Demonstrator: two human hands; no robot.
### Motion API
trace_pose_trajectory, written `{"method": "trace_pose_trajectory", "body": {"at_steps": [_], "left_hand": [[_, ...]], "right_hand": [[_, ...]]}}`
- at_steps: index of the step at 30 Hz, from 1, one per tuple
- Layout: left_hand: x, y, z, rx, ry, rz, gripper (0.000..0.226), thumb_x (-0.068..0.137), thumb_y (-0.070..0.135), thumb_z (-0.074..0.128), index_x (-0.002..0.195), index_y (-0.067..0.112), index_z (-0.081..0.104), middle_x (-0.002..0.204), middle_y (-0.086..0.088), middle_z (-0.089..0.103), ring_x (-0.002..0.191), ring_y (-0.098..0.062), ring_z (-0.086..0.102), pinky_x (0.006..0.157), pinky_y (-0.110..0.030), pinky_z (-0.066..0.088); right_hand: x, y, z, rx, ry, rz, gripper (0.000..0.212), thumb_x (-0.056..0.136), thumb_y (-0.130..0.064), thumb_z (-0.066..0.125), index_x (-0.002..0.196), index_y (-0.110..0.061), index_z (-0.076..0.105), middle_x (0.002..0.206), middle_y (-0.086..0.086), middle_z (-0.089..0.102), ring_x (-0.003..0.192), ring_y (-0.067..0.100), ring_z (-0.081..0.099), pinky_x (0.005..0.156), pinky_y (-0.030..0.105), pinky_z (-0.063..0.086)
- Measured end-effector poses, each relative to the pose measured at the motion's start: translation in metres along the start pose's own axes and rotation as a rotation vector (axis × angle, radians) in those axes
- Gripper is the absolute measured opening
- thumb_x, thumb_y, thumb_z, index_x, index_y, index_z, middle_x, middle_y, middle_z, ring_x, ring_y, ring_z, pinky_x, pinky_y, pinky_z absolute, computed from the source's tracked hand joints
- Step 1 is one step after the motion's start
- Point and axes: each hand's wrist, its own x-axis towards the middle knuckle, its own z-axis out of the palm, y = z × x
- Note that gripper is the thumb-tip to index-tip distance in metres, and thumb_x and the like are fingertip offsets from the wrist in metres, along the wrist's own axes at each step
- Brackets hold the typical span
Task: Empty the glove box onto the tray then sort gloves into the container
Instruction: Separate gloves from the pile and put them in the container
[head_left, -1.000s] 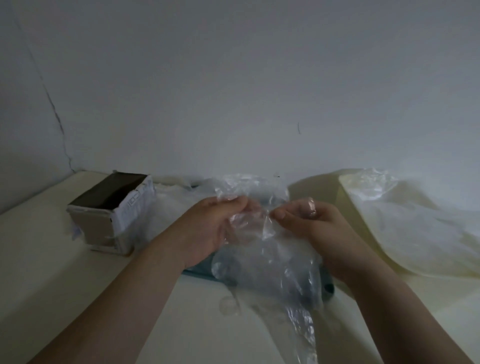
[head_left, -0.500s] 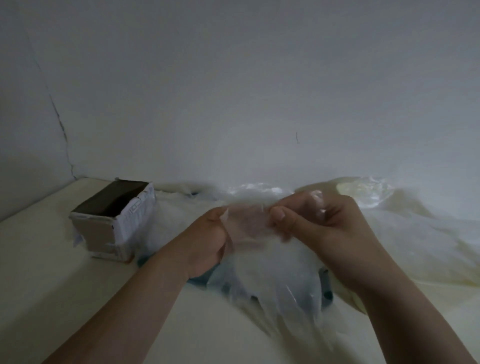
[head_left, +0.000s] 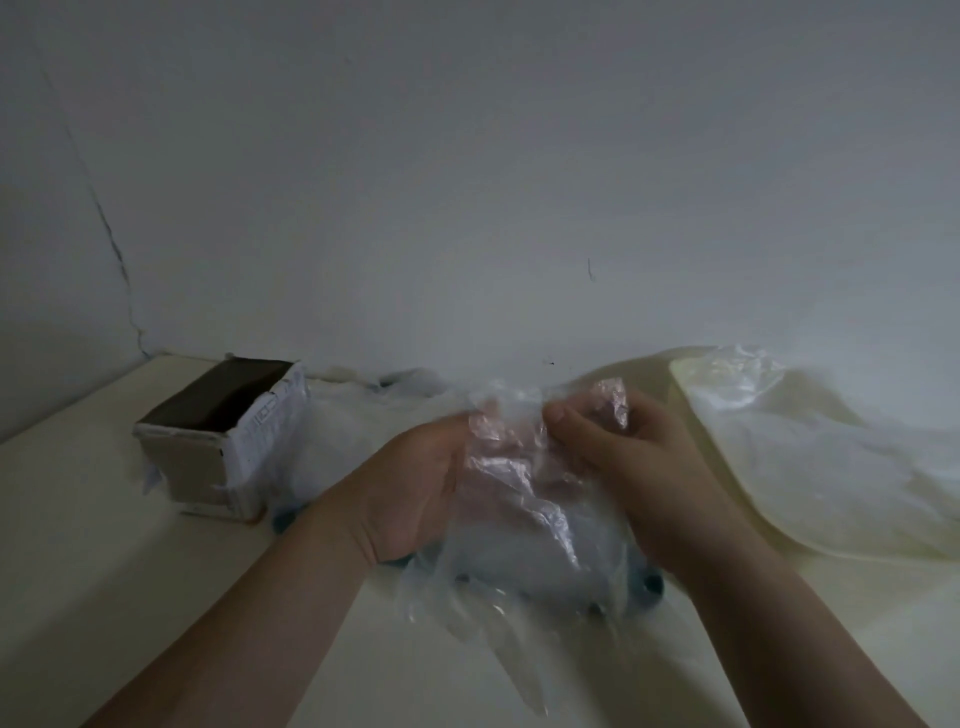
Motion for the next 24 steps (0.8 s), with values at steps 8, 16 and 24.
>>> {"method": "trace_pose_trajectory", "body": {"at_steps": [8, 16, 24], "left_hand": [[-0.007, -0.001, 0.011, 0.306, 0.135, 0.158, 0.026, 0.095, 0.022, 0.065, 0.111, 0.005, 0.078, 0.116, -0.027, 0.073, 0.112, -0.046, 0.070, 0.099, -0.062, 0.055], [0.004, 0.024, 0.068, 0.369, 0.206, 0.269, 0.019, 0.102, 0.015, 0.057, 0.104, 0.011, 0.075, 0.098, -0.013, 0.079, 0.081, -0.023, 0.077, 0.063, -0.034, 0.061], [0.096, 0.019, 0.147, 0.502, 0.148, 0.172, 0.008, 0.099, 0.014, 0.069, 0.095, 0.007, 0.068, 0.083, -0.015, 0.075, 0.061, -0.021, 0.072, 0.051, -0.028, 0.056]], "right_hand": [[-0.001, -0.011, -0.002, -0.117, 0.182, -0.070, 0.026, 0.080, -0.030, 0.088, 0.100, -0.018, 0.075, 0.095, 0.012, 0.077, 0.091, 0.037, 0.075, 0.082, 0.059, 0.061], [-0.021, -0.071, -0.054, -0.146, -0.149, 0.142, 0.029, 0.092, -0.033, 0.075, 0.107, -0.008, 0.078, 0.104, 0.018, 0.077, 0.096, 0.038, 0.075, 0.088, 0.050, 0.060], [-0.003, -0.105, -0.157, -0.291, 0.310, 0.034, 0.056, 0.086, 0.007, 0.073, 0.136, -0.014, 0.058, 0.106, 0.021, 0.068, 0.055, 0.024, 0.064, 0.053, 0.035, 0.059]]}}
